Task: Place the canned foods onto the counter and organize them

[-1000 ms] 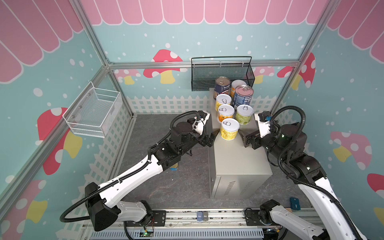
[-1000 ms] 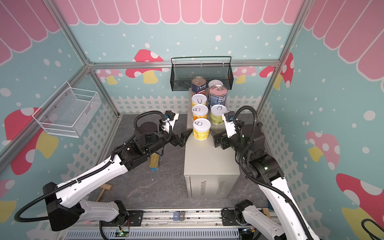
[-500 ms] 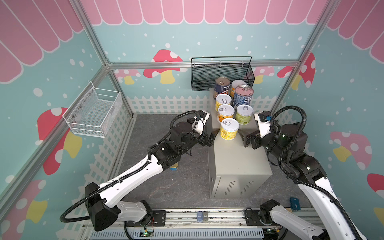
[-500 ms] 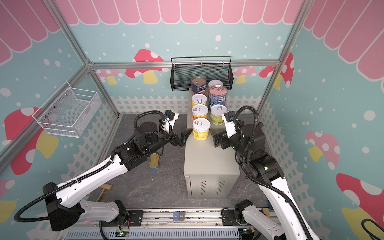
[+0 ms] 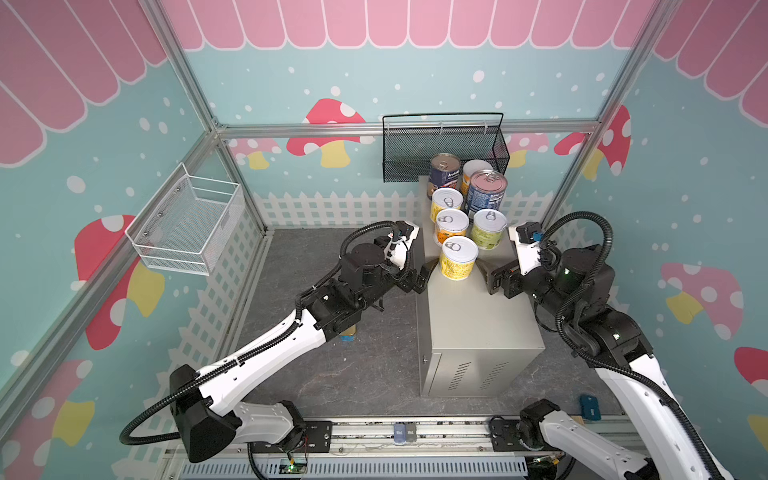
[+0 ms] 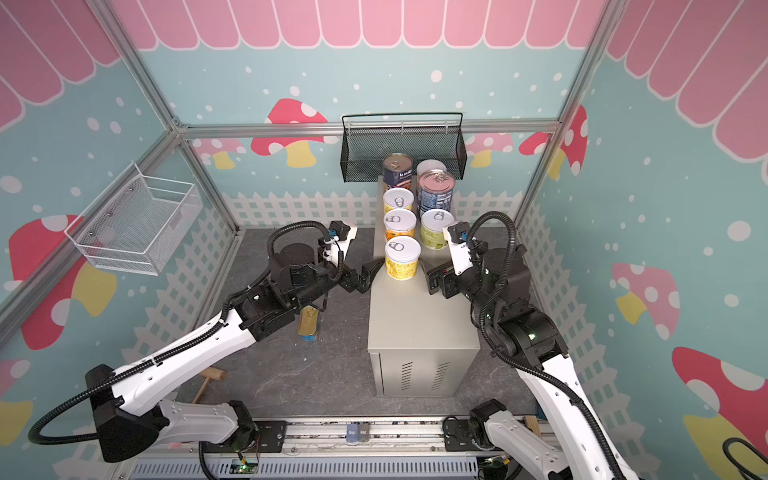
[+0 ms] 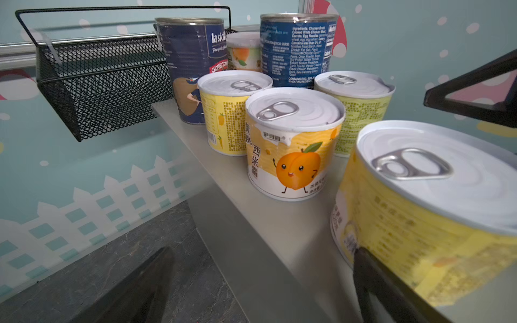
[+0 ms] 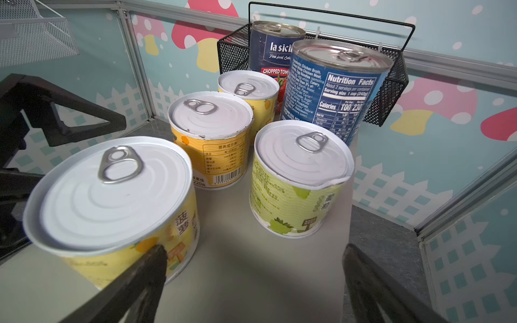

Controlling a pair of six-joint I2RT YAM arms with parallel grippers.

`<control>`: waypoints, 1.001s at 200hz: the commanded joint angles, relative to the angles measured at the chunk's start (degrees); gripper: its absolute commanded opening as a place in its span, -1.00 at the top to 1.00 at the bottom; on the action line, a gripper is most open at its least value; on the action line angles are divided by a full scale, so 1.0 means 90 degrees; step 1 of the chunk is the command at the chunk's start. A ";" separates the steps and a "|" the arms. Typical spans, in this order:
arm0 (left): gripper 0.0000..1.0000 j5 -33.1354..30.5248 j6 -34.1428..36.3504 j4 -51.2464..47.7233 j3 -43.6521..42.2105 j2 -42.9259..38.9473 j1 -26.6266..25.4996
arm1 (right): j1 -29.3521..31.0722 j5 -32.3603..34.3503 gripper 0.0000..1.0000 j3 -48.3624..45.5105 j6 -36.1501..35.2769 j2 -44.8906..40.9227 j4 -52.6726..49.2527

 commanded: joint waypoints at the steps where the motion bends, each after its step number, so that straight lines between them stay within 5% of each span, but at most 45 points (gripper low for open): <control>1: -0.98 0.0079 0.0083 -0.0430 -0.0021 0.0129 0.0003 | -0.0041 -0.0173 -0.99 -0.0099 -0.0084 0.0015 0.0226; 200: -0.98 -0.0393 0.0083 -0.0811 0.0040 -0.0256 0.0051 | -0.0048 0.0422 -0.98 -0.0060 0.0087 -0.0470 -0.0356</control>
